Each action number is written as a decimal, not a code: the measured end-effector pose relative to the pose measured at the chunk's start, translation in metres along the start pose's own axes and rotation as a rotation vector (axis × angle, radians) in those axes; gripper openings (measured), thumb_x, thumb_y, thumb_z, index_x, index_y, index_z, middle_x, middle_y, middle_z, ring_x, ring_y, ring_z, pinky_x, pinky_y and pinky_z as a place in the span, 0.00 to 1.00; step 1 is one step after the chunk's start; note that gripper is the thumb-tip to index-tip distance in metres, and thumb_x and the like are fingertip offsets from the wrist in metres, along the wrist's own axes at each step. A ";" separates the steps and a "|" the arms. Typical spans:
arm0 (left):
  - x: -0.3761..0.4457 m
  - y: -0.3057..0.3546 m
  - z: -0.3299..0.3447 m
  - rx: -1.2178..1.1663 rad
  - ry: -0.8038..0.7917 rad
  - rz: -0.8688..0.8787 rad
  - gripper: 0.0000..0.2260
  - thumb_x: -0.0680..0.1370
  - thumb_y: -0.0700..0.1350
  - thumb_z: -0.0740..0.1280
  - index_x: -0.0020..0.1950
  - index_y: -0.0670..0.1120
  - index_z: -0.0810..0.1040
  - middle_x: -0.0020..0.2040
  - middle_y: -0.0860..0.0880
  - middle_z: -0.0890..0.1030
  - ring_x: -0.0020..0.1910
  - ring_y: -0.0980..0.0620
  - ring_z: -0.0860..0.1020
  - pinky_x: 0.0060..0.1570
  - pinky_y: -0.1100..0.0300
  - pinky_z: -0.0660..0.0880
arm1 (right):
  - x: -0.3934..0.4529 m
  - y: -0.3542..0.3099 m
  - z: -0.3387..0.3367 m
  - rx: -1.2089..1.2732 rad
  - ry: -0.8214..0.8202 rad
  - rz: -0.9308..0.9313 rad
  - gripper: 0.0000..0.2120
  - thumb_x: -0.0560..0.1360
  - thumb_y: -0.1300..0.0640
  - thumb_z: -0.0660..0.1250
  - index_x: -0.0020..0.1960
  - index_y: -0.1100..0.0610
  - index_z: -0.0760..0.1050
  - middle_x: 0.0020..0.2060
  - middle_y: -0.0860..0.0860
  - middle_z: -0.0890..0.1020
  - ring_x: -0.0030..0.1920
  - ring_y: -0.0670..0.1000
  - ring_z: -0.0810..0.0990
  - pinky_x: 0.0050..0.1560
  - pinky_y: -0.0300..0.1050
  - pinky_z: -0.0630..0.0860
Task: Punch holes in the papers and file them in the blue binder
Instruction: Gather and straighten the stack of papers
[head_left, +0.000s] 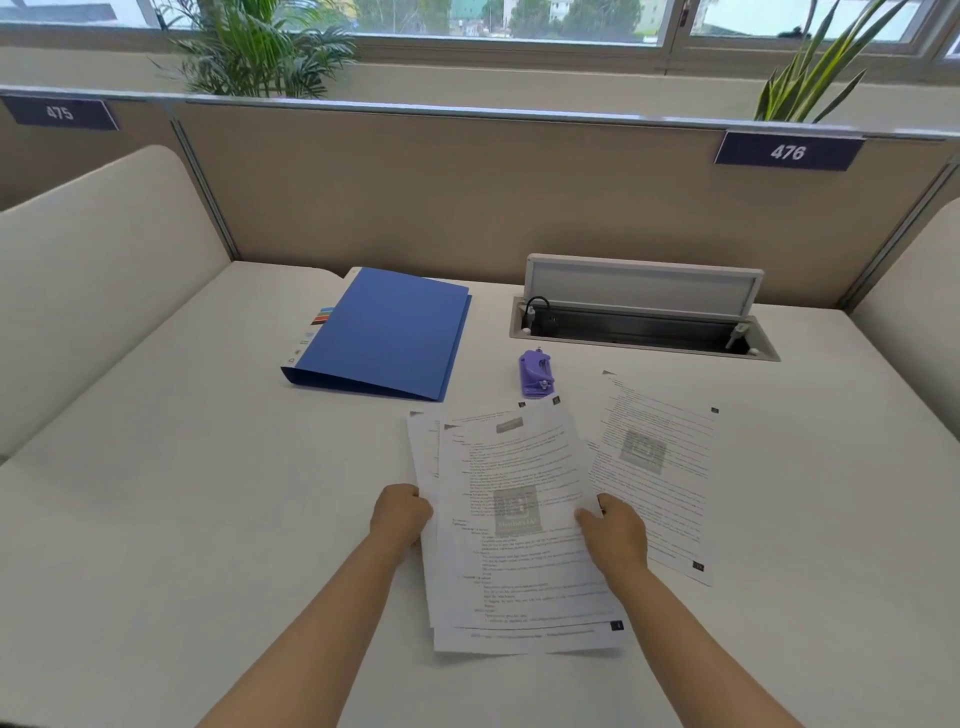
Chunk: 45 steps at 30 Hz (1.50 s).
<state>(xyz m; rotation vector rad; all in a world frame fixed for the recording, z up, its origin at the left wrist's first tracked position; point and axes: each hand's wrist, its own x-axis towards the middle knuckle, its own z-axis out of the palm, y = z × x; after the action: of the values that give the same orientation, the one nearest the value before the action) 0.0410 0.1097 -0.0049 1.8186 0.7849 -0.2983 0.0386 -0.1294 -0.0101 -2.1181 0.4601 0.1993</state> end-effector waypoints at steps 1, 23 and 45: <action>-0.001 0.000 0.000 -0.043 -0.029 -0.037 0.14 0.72 0.29 0.57 0.29 0.42 0.65 0.33 0.44 0.72 0.33 0.48 0.71 0.36 0.57 0.70 | 0.002 0.001 0.001 0.007 -0.001 0.008 0.08 0.77 0.61 0.62 0.40 0.61 0.75 0.36 0.51 0.79 0.37 0.51 0.74 0.36 0.40 0.68; -0.024 0.029 -0.023 0.278 0.227 0.416 0.09 0.76 0.40 0.60 0.43 0.36 0.77 0.38 0.43 0.80 0.34 0.46 0.77 0.33 0.59 0.67 | 0.023 -0.037 0.015 0.054 -0.062 -0.057 0.28 0.74 0.54 0.69 0.70 0.59 0.64 0.67 0.59 0.70 0.66 0.56 0.71 0.64 0.49 0.68; -0.031 0.068 -0.035 -0.447 0.000 0.660 0.08 0.77 0.36 0.64 0.55 0.46 0.75 0.48 0.51 0.79 0.49 0.50 0.77 0.44 0.62 0.76 | 0.009 -0.108 -0.018 0.510 -0.070 -0.390 0.05 0.75 0.59 0.67 0.51 0.56 0.76 0.46 0.52 0.80 0.51 0.58 0.79 0.52 0.55 0.80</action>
<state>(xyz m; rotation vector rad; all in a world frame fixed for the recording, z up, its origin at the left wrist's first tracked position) 0.0558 0.1159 0.0763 1.5430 0.1907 0.2882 0.0897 -0.0923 0.0799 -1.6496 0.0379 -0.0654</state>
